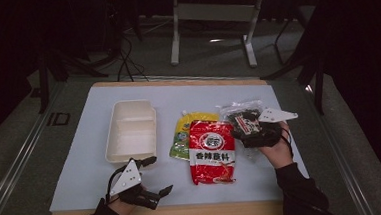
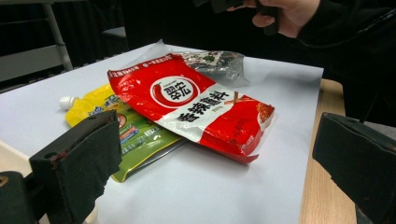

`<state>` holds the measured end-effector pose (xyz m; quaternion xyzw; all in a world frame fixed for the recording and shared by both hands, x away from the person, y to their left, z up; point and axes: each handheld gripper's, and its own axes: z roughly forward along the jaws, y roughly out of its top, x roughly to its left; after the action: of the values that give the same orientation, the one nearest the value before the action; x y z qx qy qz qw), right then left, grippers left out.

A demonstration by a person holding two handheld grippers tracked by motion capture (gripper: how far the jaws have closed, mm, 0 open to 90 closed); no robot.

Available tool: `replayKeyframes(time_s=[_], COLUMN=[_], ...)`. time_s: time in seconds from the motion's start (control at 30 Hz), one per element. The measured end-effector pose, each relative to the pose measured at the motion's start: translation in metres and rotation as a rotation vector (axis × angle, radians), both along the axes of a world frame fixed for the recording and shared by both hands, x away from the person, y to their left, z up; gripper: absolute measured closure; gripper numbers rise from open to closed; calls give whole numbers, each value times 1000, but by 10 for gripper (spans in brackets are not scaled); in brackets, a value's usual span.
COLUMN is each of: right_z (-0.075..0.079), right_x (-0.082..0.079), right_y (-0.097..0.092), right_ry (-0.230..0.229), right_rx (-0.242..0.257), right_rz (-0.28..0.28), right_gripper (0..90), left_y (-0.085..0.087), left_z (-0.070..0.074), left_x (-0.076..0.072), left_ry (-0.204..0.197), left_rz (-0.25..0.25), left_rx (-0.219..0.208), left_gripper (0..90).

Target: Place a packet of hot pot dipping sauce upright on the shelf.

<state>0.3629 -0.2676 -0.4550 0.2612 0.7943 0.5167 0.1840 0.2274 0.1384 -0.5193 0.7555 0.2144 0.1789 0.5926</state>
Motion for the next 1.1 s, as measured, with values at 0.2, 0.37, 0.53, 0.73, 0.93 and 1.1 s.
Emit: replayKeyframes(time_s=[0.2,0.37,0.53,0.73,0.93,1.1], right_z=[-10,-22,-35,-43,-50,-57], right_x=[17,30,45,61,74,79], right_y=[1,2,4,7,8,9], right_ry=[56,101,158,212,252,296], right_rx=[-10,-26,-45,-66,-89,-107], right_rz=[-6,-11,-21,-31,-24,-12], right_gripper=[192,198,202,213,247,280], left_y=[0,0,0,-1,-2,-4], left_z=[0,0,-1,-2,-3,-4], left_x=[0,0,1,1,0,-1], left_ry=[1,1,4,8,1,-3], left_rz=[-2,-4,-6,-10,-12,-22], left_rx=[0,6,8,11,29,44], left_gripper=[23,23,23,23,23,23])
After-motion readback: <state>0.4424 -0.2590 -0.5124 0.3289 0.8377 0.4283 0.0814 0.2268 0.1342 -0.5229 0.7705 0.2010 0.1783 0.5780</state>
